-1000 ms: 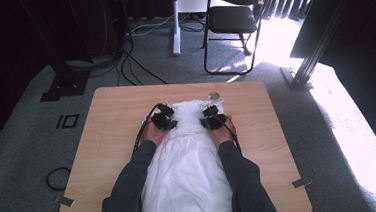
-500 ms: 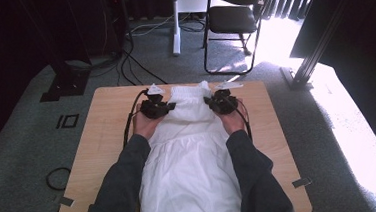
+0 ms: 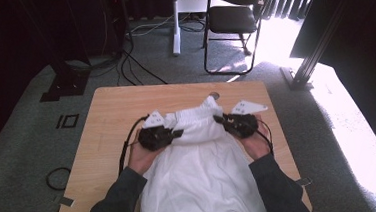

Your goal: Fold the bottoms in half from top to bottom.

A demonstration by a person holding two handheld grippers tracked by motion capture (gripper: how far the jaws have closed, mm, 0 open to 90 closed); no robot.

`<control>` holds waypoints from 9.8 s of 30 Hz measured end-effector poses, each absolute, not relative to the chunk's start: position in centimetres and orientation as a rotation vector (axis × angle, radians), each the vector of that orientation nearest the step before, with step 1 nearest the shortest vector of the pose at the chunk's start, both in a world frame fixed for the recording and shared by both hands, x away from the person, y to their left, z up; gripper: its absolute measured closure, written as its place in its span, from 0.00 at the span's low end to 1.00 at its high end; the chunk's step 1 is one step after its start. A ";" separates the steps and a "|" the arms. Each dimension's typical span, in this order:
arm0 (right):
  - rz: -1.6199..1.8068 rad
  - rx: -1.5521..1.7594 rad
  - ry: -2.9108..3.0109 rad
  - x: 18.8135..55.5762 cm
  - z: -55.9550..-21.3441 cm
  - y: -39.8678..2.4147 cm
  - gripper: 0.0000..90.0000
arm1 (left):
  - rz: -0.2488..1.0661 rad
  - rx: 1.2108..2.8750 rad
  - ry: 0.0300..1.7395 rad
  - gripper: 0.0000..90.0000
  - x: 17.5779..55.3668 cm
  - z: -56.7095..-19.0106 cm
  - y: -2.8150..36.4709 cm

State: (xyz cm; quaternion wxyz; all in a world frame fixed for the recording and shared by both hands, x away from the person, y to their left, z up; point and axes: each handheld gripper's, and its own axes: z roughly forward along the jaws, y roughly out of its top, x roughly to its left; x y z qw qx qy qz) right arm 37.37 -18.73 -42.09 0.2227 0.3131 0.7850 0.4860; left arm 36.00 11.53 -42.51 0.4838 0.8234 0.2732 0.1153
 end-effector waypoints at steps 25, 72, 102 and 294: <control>1.099 1.140 2.449 37.1 -54.7 -14.7 0.88 | 0.185 2.297 0.851 0.93 40.1 -53.5 12.7; 1.459 0.835 2.049 36.7 -41.0 -17.8 0.89 | 0.463 1.903 0.640 0.95 35.8 -40.3 13.5; 1.331 1.174 2.225 35.9 -49.0 -20.4 0.91 | 0.288 1.991 0.831 0.99 37.0 -48.0 14.5; 1.529 1.118 1.945 29.7 -46.6 -27.6 0.98 | 0.341 1.842 0.821 0.96 31.2 -43.5 22.9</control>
